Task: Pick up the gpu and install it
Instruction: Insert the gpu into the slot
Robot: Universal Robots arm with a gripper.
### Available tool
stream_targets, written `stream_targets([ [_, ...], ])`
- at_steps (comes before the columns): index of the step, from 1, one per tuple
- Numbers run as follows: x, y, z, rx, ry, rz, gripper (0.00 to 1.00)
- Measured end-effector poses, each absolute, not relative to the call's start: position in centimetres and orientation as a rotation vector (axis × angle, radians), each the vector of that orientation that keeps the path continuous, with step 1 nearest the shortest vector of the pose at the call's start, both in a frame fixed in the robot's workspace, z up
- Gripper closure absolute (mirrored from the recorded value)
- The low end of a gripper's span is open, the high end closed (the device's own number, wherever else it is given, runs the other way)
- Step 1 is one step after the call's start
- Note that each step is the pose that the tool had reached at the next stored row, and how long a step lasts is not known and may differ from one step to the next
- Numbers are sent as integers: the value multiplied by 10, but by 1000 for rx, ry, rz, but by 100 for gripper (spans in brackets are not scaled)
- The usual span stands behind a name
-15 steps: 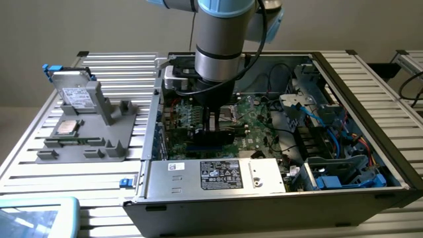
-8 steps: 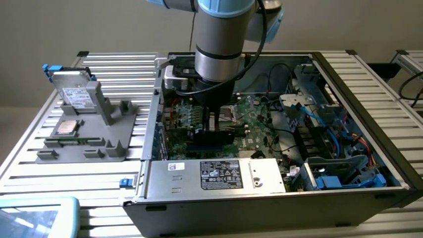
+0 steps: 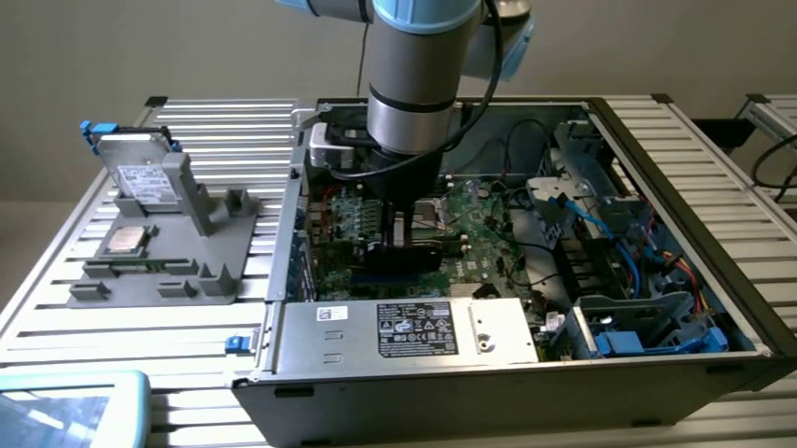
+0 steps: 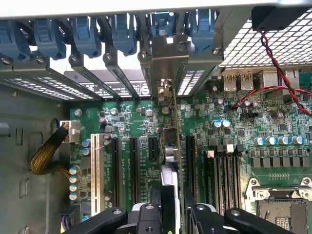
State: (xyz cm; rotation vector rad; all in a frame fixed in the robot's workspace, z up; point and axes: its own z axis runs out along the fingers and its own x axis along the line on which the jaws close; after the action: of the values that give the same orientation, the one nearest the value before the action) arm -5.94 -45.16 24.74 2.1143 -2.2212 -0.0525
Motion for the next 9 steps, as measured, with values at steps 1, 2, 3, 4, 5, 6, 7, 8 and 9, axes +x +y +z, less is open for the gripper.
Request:
stream_targets([
  [1,-59,-452,247,2115,-2221,-52,73],
  [2,-59,-452,247,2115,-2221,-52,73],
  [3,-59,-452,247,2115,-2220,-52,73],
  [4,-59,-452,247,2115,-2220,-52,73],
  [5,-59,-452,247,2116,-2220,-52,73],
  [6,-59,-452,247,2116,-2220,-52,73],
  [7,-59,-452,247,2116,-2219,-52,73],
  [8,-59,-452,247,2116,-2219,-52,73],
  [9,-59,-452,247,2116,-2219,-52,73],
])
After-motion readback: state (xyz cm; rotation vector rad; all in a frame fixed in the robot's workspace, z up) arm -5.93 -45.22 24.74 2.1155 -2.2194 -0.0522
